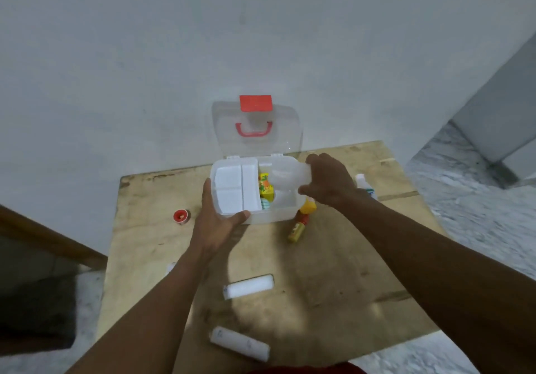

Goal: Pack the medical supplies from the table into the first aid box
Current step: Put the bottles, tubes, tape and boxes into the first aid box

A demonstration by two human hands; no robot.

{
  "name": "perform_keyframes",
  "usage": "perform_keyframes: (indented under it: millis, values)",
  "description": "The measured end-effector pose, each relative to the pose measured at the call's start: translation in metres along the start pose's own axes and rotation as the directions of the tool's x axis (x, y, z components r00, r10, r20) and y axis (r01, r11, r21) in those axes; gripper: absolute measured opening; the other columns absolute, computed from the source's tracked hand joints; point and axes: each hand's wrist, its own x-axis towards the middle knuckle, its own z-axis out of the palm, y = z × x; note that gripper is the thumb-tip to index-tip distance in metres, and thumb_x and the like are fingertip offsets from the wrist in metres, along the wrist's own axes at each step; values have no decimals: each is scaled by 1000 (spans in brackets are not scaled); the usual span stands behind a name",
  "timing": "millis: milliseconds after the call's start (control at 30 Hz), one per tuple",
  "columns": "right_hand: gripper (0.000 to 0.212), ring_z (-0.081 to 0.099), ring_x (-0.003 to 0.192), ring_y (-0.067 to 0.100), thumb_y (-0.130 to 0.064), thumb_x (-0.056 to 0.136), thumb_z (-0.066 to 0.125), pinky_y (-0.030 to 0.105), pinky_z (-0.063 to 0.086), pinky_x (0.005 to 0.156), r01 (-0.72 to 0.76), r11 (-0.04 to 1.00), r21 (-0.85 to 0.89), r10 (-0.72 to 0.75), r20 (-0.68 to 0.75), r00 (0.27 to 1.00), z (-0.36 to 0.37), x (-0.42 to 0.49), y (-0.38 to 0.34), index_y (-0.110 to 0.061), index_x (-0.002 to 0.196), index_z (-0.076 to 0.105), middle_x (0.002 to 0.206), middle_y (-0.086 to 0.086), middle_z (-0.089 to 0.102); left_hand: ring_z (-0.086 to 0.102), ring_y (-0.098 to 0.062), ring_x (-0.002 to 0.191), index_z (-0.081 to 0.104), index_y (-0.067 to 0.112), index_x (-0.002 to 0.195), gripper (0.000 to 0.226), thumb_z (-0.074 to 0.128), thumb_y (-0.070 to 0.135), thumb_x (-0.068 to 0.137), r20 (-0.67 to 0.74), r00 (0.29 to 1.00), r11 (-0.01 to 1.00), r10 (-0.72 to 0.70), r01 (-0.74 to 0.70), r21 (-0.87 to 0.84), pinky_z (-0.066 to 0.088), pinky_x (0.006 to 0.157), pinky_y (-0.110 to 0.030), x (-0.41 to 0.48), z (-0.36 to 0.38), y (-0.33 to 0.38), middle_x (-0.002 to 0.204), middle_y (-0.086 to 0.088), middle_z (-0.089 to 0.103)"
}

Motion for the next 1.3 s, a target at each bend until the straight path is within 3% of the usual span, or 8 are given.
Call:
perform_keyframes:
  millis: [300, 433, 500, 600, 800, 1067, 1200, 1300]
  values:
    - [68, 51, 115, 39, -26, 78, 78, 40, 44, 100, 125, 991, -52, -113, 186, 976, 23, 39, -30, -10, 136, 47, 136, 21, 32, 55, -21, 123, 16, 38, 152, 110, 82, 48, 64, -52, 993, 994, -107, 108, 29, 51, 98, -50, -22, 13, 2, 139, 10, 53]
    - [63, 43, 125, 38, -21, 82, 73, 38, 43, 99, 161, 987, 5, -158, 216, 964, 42, 44, -35, -10, 137, 46, 134, 24, 40, 56, -22, 122, 14, 37, 152, 111, 81, 53, 66, -81, 990, 991, -112, 117, 58, 53, 97, -48, -23, 16, 1, 140, 8, 53]
    - [65, 44, 127, 35, -23, 82, 73, 37, 41, 101, 146, 987, 65, -156, 212, 965, 50, 44, -39, -12, 139, 45, 134, 22, 44, 56, -19, 120, 14, 36, 152, 106, 82, 48, 71, -89, 991, 992, -100, 106, 70, 55, 94, -39, -22, 18, 1, 139, 10, 52]
    - [63, 54, 117, 36, -23, 82, 74, 38, 44, 96, 135, 976, 168, -159, 141, 977, 59, 45, -45, -8, 136, 45, 127, 20, 51, 56, -10, 112, 18, 37, 148, 98, 80, 45, 73, -98, 992, 994, -73, 80, 73, 49, 77, -10, -24, 21, 6, 129, 18, 51]
    - [47, 65, 95, 33, -10, 79, 75, 37, 48, 80, 103, 950, 296, -128, 65, 990, 68, 45, -52, -3, 119, 52, 102, 15, 67, 57, -11, 112, 18, 36, 148, 96, 82, 36, 78, -100, 993, 995, -70, 76, 65, 47, 68, -2, -25, 19, 8, 131, 15, 53]
    - [48, 65, 98, 34, -11, 81, 72, 37, 51, 85, 134, 960, 246, -165, 112, 980, 63, 40, -48, -2, 125, 55, 104, 16, 71, 59, -16, 114, 15, 37, 150, 101, 83, 38, 75, -98, 994, 997, -52, 58, 58, 52, 87, -26, -23, 19, 1, 132, 12, 56]
    - [36, 61, 93, 32, -11, 83, 68, 29, 42, 76, 119, 965, 233, -143, 90, 986, 58, 31, -44, 0, 117, 59, 96, 13, 67, 57, -11, 110, 18, 33, 148, 99, 80, 39, 71, -76, 997, 999, -7, 10, 45, 50, 82, -23, -23, 17, 1, 126, 15, 54]
    - [43, 60, 110, 31, -12, 85, 67, 30, 44, 88, 74, 961, 267, -79, 8, 997, 50, 21, -39, -4, 126, 58, 115, 15, 68, 56, 0, 106, 24, 31, 140, 94, 82, 35, 67, -49, 999, 1000, 18, -17, 22, 52, 83, -21, -22, 15, 4, 121, 20, 52]
